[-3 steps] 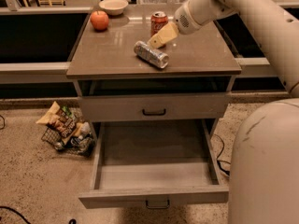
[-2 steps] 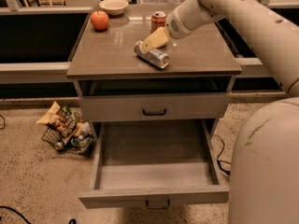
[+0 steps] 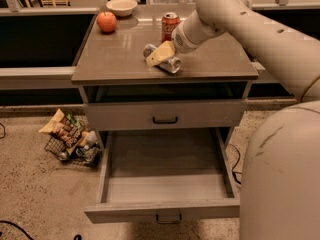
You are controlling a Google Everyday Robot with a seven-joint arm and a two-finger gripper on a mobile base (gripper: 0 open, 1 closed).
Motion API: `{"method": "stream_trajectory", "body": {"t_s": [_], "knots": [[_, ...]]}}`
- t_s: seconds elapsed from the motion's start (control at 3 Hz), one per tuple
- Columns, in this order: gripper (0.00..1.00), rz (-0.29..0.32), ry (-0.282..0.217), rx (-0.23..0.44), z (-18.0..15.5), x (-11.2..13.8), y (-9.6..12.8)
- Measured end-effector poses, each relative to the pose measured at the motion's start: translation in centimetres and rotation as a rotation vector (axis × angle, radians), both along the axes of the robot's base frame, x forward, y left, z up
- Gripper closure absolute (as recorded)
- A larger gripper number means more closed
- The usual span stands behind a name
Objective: Place redbull can into middle drawer
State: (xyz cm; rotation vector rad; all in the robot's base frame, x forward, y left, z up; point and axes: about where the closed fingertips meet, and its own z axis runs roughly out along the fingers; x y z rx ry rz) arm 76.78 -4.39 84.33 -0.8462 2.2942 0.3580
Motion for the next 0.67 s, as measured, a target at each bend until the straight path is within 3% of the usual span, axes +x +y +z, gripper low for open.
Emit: {"method": "stream_trajectory", "body": {"t_s": [0.33,0.67], "knots": [[0.00,-0.032,0.003,-0.019,-1.0,0.5,-0.8],[0.18,-0.067,-0.015,-0.037,-1.1,0.9,-1.9]]}}
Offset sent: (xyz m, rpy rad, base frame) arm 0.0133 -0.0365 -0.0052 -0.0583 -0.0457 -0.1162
